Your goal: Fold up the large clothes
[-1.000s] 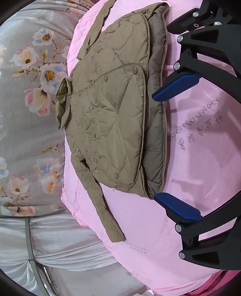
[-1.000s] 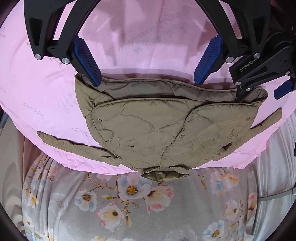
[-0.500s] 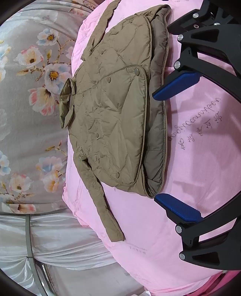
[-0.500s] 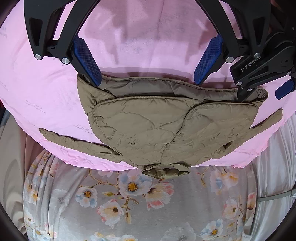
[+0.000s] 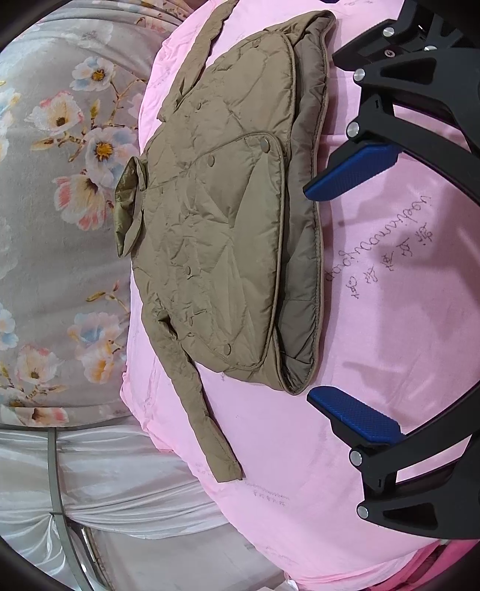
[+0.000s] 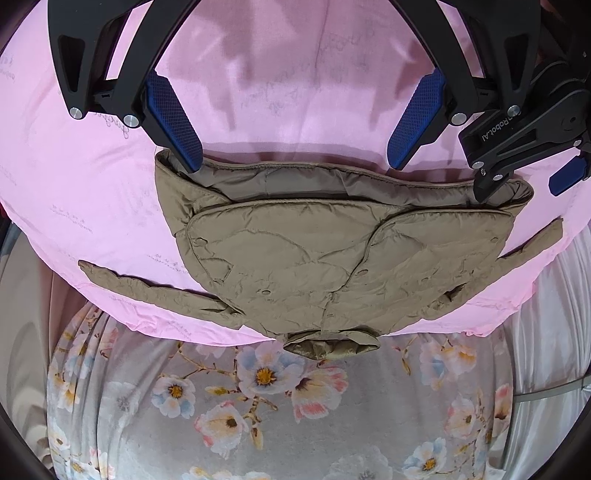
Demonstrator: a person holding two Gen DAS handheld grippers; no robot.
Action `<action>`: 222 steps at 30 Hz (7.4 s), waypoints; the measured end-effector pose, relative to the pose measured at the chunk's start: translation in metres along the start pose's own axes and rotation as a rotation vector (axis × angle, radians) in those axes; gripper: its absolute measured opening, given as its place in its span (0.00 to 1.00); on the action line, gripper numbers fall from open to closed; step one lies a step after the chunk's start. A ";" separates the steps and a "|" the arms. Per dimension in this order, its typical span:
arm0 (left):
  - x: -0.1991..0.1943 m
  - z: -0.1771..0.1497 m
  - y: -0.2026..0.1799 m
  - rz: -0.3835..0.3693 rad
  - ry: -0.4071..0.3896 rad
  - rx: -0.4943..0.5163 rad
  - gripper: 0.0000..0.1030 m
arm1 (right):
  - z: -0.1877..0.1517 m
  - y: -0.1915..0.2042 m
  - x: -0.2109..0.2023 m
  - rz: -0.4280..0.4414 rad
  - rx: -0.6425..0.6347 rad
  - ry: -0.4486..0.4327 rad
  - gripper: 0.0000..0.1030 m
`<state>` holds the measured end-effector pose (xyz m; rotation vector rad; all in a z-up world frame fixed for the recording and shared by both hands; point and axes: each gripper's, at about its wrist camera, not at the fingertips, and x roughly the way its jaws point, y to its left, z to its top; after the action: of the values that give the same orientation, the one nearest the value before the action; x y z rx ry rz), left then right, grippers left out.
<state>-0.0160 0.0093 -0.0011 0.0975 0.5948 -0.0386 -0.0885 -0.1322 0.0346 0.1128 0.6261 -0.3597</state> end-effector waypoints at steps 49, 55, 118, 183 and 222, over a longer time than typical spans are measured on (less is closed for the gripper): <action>0.005 -0.002 0.000 0.015 0.019 0.001 0.95 | -0.006 0.004 0.004 0.010 0.002 0.027 0.95; 0.005 -0.002 0.000 0.015 0.020 0.001 0.95 | -0.007 0.004 0.005 0.011 0.004 0.032 0.95; 0.145 0.124 0.068 0.069 0.147 -0.063 0.95 | 0.201 -0.377 0.244 -0.123 0.853 -0.002 0.07; 0.272 0.221 0.002 -0.199 0.239 -0.037 0.01 | 0.239 -0.121 0.331 0.211 0.265 0.218 0.03; 0.290 0.187 -0.074 -0.200 0.217 0.053 0.57 | 0.190 0.034 0.335 0.241 -0.081 0.260 0.19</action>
<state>0.3235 -0.0858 -0.0163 0.0942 0.8196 -0.2398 0.2800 -0.2393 -0.0102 0.1570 0.8730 -0.0864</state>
